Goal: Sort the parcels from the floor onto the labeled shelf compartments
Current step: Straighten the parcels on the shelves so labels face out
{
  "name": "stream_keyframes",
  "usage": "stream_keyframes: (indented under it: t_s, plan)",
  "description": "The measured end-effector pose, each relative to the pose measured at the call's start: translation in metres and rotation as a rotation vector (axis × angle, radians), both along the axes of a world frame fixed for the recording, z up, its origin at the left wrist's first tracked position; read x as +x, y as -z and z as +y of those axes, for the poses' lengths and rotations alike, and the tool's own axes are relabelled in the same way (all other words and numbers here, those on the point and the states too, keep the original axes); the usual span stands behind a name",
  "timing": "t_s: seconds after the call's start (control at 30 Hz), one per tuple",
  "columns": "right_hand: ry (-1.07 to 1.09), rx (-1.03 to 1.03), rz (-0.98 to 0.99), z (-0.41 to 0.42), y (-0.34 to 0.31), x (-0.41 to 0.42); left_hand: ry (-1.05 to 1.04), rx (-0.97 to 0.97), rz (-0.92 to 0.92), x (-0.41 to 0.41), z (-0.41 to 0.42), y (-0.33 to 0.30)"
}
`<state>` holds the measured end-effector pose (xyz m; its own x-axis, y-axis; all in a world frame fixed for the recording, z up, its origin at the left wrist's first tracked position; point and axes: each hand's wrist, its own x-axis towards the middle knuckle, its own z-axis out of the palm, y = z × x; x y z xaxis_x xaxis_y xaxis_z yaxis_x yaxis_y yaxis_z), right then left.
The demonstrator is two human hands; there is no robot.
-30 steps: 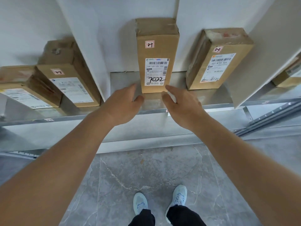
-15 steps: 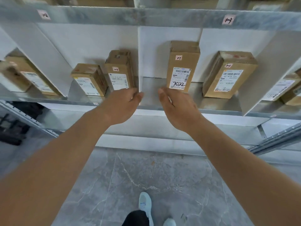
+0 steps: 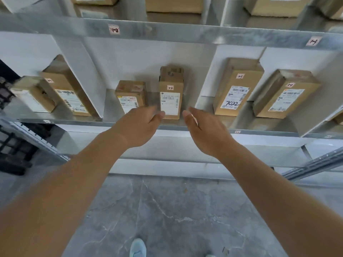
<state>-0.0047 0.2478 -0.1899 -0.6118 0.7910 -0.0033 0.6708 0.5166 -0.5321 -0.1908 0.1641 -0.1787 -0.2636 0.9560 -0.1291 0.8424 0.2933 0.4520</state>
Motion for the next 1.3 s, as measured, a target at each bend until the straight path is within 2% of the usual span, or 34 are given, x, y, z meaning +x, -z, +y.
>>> stream_keyframes:
  t_s: [0.2,0.37,0.93,1.13,1.3]
  plan:
    - [0.083,-0.043,-0.05,-0.004,0.018,-0.034,0.081,-0.061,-0.015,-0.048,0.013,0.018]
    - [0.099,-0.087,-0.064,0.012,0.031,-0.042,0.069,-0.099,-0.042,-0.06,0.029,0.036]
    - [0.02,-0.142,-0.014,0.094,0.09,-0.07,0.002,-0.101,-0.027,-0.07,0.096,0.088]
    - [0.148,-0.202,-0.01,0.111,0.123,-0.083,0.089,-0.083,-0.066,-0.083,0.124,0.122]
    - [0.134,-0.204,0.01,0.115,0.144,-0.092,0.151,-0.05,-0.113,-0.093,0.134,0.148]
